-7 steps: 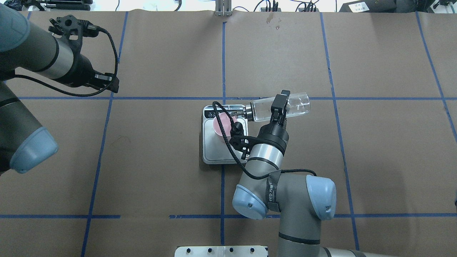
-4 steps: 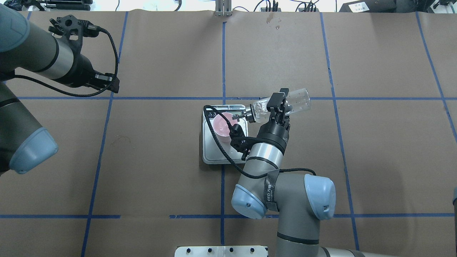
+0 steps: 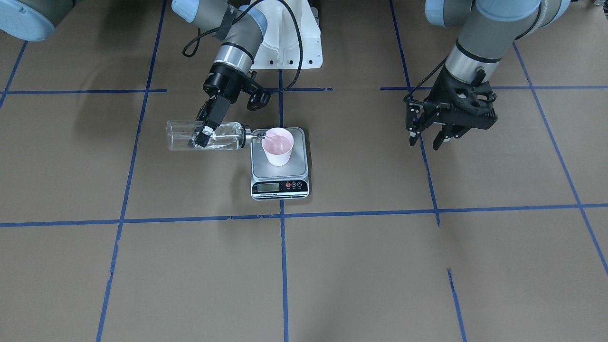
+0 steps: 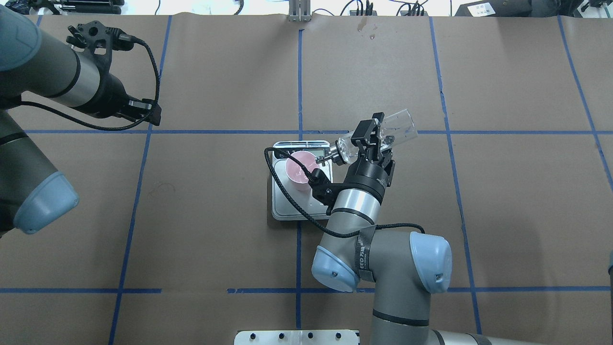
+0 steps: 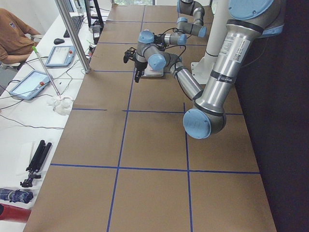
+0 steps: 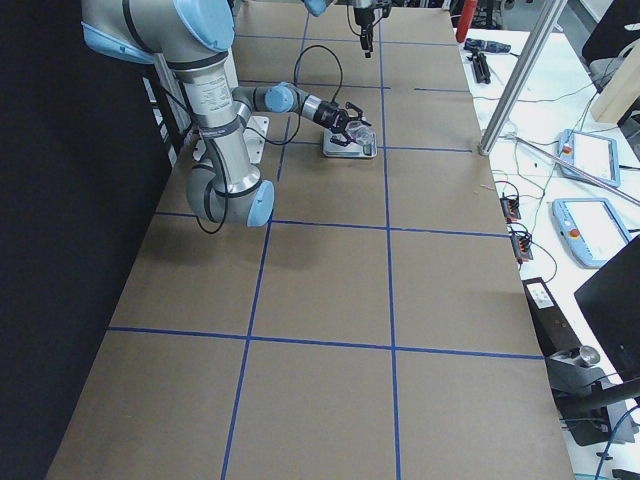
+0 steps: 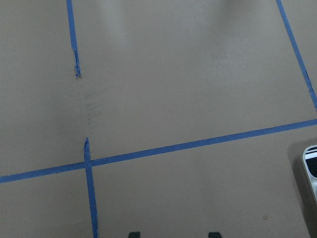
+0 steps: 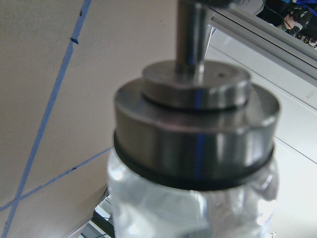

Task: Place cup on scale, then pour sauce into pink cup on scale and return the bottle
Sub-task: 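Tilt the bottle spout over the pink cup with the right gripper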

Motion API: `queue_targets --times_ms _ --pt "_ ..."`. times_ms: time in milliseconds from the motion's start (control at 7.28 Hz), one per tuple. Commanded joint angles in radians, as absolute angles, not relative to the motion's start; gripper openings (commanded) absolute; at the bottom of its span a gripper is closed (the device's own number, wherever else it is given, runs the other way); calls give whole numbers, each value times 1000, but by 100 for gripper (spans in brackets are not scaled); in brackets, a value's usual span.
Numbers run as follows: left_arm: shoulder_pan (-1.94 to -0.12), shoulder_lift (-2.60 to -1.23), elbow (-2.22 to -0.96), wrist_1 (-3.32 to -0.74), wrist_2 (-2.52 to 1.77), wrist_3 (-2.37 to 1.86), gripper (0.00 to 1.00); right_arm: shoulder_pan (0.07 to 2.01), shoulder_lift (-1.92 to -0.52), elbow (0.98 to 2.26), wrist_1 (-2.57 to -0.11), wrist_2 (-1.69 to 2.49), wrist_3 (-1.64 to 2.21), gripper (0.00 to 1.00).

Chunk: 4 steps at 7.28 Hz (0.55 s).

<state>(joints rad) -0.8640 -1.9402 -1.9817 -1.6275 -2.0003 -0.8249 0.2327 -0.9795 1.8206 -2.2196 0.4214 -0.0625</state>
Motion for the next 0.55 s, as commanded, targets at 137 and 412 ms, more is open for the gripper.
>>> queue_targets --times_ms 137,412 --pt "-864 -1939 -1974 -1629 -1999 -824 56 241 -977 1848 -2220 419 -136 0" --pt "-862 -1939 -1973 -1629 -1999 -824 56 242 -977 1851 -2220 420 -138 0"
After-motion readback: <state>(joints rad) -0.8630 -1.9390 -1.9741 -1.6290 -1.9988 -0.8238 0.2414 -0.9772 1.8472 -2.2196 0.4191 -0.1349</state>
